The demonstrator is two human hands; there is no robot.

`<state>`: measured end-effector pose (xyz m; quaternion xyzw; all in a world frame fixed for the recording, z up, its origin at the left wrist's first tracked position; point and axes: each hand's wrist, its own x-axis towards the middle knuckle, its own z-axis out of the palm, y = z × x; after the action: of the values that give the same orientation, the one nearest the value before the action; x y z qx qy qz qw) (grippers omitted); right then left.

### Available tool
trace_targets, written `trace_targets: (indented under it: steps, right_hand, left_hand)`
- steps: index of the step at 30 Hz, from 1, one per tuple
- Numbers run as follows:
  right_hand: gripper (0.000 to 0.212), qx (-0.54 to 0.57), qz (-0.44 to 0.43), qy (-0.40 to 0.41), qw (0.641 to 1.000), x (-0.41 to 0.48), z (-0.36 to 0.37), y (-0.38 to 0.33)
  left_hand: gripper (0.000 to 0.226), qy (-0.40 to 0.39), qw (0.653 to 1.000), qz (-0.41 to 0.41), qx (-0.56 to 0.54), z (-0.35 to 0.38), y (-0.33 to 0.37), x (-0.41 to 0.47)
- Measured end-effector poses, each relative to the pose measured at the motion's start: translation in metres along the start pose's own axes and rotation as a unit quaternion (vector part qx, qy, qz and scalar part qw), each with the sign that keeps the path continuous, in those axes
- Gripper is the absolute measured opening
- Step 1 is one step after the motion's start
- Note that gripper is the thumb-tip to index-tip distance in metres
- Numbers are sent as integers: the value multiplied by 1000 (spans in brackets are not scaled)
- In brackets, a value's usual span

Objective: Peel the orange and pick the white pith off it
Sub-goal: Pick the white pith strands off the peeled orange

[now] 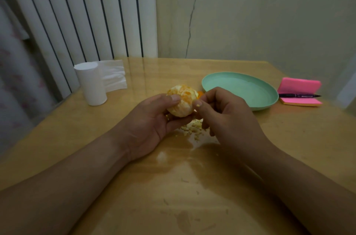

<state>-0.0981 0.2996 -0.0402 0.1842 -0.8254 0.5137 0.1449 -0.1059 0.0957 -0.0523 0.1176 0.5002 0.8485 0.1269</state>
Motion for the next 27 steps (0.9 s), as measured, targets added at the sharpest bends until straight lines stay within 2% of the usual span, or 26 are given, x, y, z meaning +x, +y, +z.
trace_targets:
  steps: [3, 7, 9, 12, 16, 19, 24, 27]
  right_hand:
    - [8, -17, -3, -8, 1000, 0, 1, 1]
    - [24, 5, 21, -12, 1000, 0, 1, 2]
    - [24, -1, 35, -17, 999, 0, 1, 1]
    - [13, -19, 30, -24, 999, -1, 3, 0]
    - [22, -6, 31, -24, 999, -3, 6, -6]
    - [20, -9, 44, -15, 999, -3, 5, -6]
    - [15, -17, 55, -8, 998, -3, 6, -6]
    - [14, -19, 49, 8, 999, -5, 8, -7]
  left_hand:
    - [44, 9, 1000, -5, -16, 1, 0, 0]
    - [48, 26, 999, 6, -28, -2, -1, 2]
    - [45, 43, 999, 15, -19, -2, -1, 2]
    - [42, 62, 997, 33, 38, 3, -2, 2]
    - [54, 95, 990, 53, 88, 8, -4, -1]
    - [60, 106, 983, 64, 139, 8, -5, -3]
    - [60, 124, 948, 105, 273, 11, -5, -6]
    - [56, 115, 937, 124, 305, 15, -4, -8]
